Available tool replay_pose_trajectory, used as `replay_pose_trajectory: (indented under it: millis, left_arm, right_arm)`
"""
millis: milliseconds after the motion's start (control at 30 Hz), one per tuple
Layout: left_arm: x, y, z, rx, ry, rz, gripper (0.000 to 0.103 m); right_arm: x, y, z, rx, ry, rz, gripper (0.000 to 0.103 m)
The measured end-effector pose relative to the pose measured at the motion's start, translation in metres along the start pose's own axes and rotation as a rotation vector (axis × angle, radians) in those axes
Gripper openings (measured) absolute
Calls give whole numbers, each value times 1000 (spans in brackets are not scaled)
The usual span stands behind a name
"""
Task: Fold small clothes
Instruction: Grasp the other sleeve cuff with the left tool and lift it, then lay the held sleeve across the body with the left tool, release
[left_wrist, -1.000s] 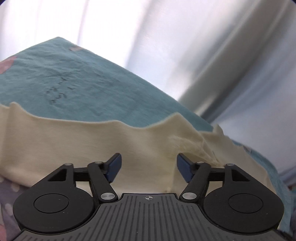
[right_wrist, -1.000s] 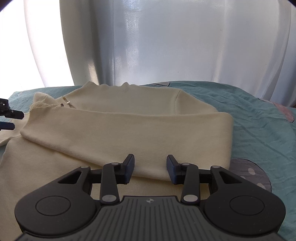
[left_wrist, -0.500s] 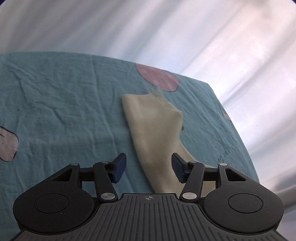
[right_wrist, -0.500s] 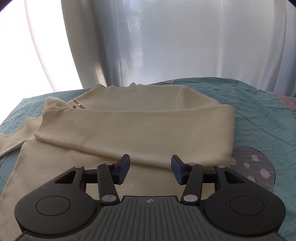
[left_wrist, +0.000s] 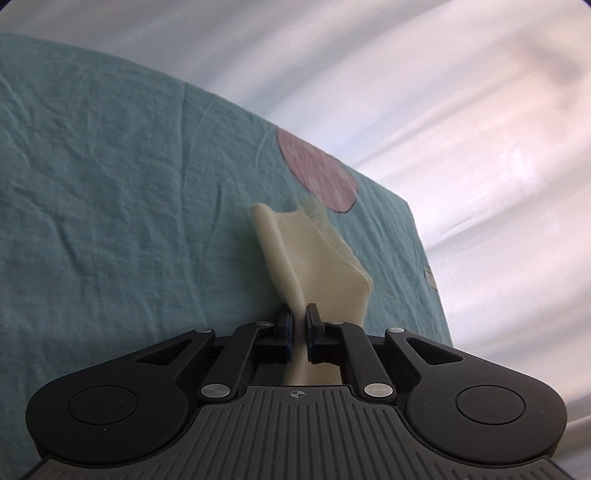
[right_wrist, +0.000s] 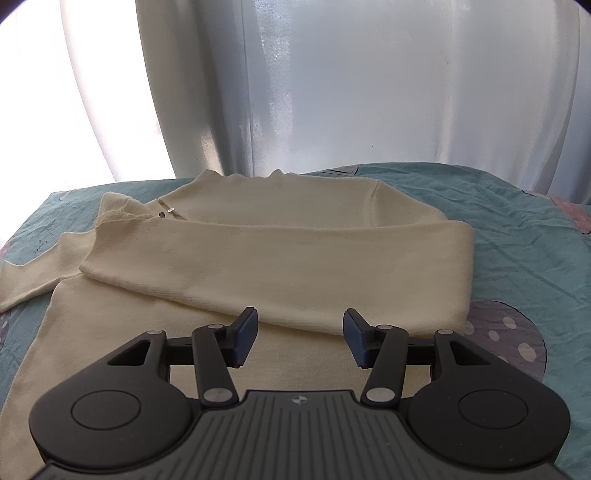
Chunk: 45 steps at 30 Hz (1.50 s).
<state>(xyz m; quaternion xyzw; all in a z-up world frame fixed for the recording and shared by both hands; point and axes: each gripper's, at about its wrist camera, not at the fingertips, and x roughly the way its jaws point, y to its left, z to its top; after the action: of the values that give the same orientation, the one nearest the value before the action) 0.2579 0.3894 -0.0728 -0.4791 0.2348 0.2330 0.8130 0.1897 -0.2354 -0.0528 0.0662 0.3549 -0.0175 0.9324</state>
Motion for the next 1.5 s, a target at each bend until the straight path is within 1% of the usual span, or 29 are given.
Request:
replay_pose_trajectory:
  millis: [100,167,233,300,333,400,433,467,533,567,600,667,700,733,800,867,900,967,1033,1067,1200,1233,1267,1300,1333,1367,1433,1467,1500]
  left_arm:
    - [-15,-33,-8,125,-38,-57,8]
    - [-30,-64,-17,210,-44,-136,8]
    - [-49,-107,-36,327,-44,-240,8]
    - [-69,-150,-63,445,-27,-370,8]
    - [-82,-172,-83,512,-12,-446,8]
    - [-98,-208,-124,628,36,-575,8]
    - [-103,-224,-150,678,79,-635,8]
    - [-104,-237,-176,722,140,-684,9]
    - [-97,-254,-228,813,259,-723,19]
    - [-91,-257,-254,859,324,-716,32]
    - [-84,-257,-282,923,395,-694,41]
    - [-72,-250,-316,994,476,-624,39]
    - [-69,-242,-323,1006,506,-602,39]
    - [-66,-235,-324,995,521,-589,40]
    - [-63,-211,-312,959,538,-535,41]
    - [-63,-197,-300,933,531,-471,42]
    - [-60,-191,-291,923,523,-438,45]
    - [-56,-181,-284,920,523,-375,45]
    - [-52,-172,-275,910,528,-315,46]
    - [-52,-168,-271,898,523,-298,46]
    - [-52,-161,-262,865,506,-282,46]
    - [-51,-159,-260,861,509,-277,46]
    - [-49,-159,-261,860,509,-268,46]
    - [-49,-159,-261,862,509,-262,46]
    - [-48,-159,-261,867,509,-263,46]
    - [-47,-161,-262,871,507,-263,46]
    - [-47,-163,-261,876,502,-258,46]
    - [-48,-164,-261,880,499,-255,47]
    - [-47,-166,-261,886,493,-251,47]
  right_arm:
    - [-3,-1,1,4,-7,-6,51]
    - [-6,-2,1,7,-14,-10,51]
    - [-9,-3,1,13,-23,-12,51]
    - [-11,-5,2,24,-30,-12,51]
    - [-12,-5,2,28,-33,-11,51]
    - [-15,-6,2,38,-40,-6,51]
    - [-17,-6,2,43,-45,-1,51]
    - [-18,-6,2,46,-48,3,51]
    - [-21,-6,1,52,-54,9,51]
    - [-22,-7,1,56,-56,14,51]
    - [-23,-8,0,63,-55,18,51]
    - [-24,-10,0,76,-50,22,51]
    - [-25,-12,0,84,-48,26,51]
    - [-26,-14,1,90,-47,34,51]
    - [-26,-16,3,94,-47,60,51]
    - [-21,-16,9,104,-28,103,51]
    - [-16,-16,12,116,-14,132,51]
    - [-1,-12,20,151,18,199,51]
    - [16,-7,28,169,42,223,51]
    - [25,-4,32,169,55,228,51]
    - [62,6,40,195,130,213,50]
    - [69,6,40,205,136,219,50]
    - [71,10,41,199,124,218,46]
    - [72,14,43,182,122,217,38]
    - [75,19,44,162,123,223,18]
    - [77,24,44,142,128,212,10]
    - [78,30,44,100,111,185,6]
    - [74,32,45,91,93,186,5]
    - [65,31,47,92,54,189,4]
